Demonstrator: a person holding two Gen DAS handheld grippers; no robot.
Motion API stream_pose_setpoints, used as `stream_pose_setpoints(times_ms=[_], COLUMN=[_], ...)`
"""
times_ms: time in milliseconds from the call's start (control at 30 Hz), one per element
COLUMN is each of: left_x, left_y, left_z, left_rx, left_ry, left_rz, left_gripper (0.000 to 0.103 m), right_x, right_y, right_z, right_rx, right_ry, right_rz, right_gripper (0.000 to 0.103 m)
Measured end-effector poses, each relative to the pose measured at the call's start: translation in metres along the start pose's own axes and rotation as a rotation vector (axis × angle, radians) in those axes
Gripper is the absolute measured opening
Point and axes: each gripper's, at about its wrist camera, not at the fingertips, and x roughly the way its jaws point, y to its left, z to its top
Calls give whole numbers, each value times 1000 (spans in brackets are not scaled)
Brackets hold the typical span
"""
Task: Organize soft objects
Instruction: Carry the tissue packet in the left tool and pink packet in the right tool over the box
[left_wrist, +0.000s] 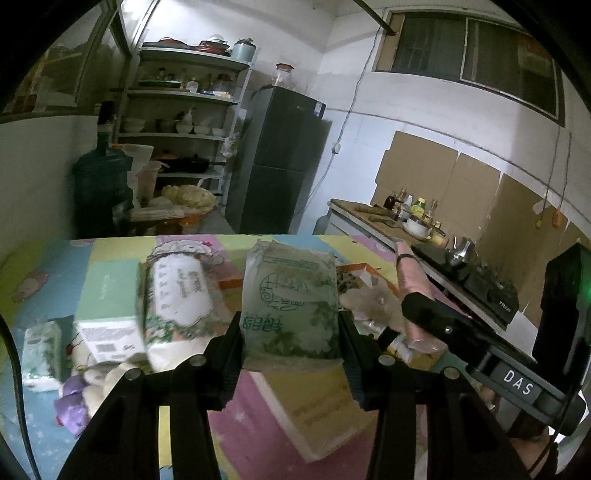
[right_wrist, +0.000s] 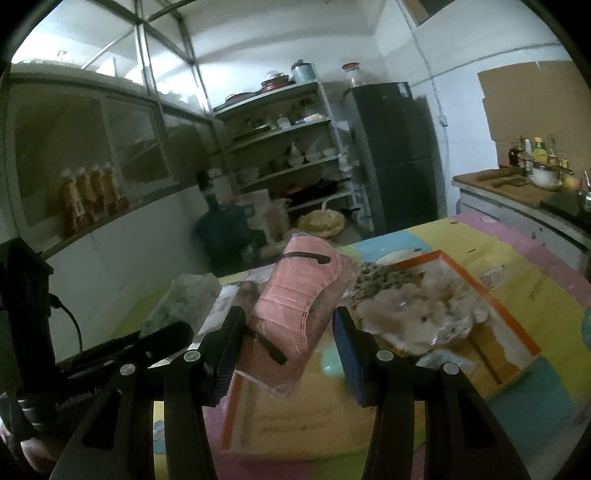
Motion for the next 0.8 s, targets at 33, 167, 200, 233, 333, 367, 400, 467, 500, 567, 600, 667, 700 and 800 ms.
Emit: stream_pose_setpoints(times_ms=[33,167,200,233,333,367,400,467,500,567,600,667,700,800], left_x=[4,20,23,27,39,42,45,52,56,63,66,73,76,86], left_y=[-2,-10,-12,-14,-21,-22,-24,-28,-30,-34,-37,-42,-43,-49], left_z=[2,8,9,10,12,13,14,16,17,17,18,18,17,17], left_rx=[-1,-3,-4,-4,-3,-1,-1,4,6,9,11,14,16,22], left_ry=[0,7,10,13,24,28,30,38,42,51,56,66,71,84], left_rz=[0,-6,-7,-10,-16,-18,-20,-25,-28,-33,-35,-40,-43,-50], left_gripper=[48,48,48,48,48,48,48,48,48,48,48,48,48,48], right_x=[0,0,-1,-1,1,1,0,-1,-1,-1,-1,0,0,0], right_y=[-4,-22,-26,-30,-44,-48,-53,-62,-64,-73,-77,-84,-89,-100], right_z=[1,9,11,13,18,19,20,22,22,23,24,23,23,23], right_rx=[3,17,21,24,36,40,46,53,56,66,70,77,82,94], right_ry=[-2,-11,-13,-14,-19,-21,-23,-26,-26,-26,-24,-22,-20,-16], right_rz=[-5,-28,-33,-37,-56,-62,-68,-81,-86,-97,-103,-112,-118,-132], right_gripper=[50,50,50,50,50,50,50,50,50,50,50,50,50,50])
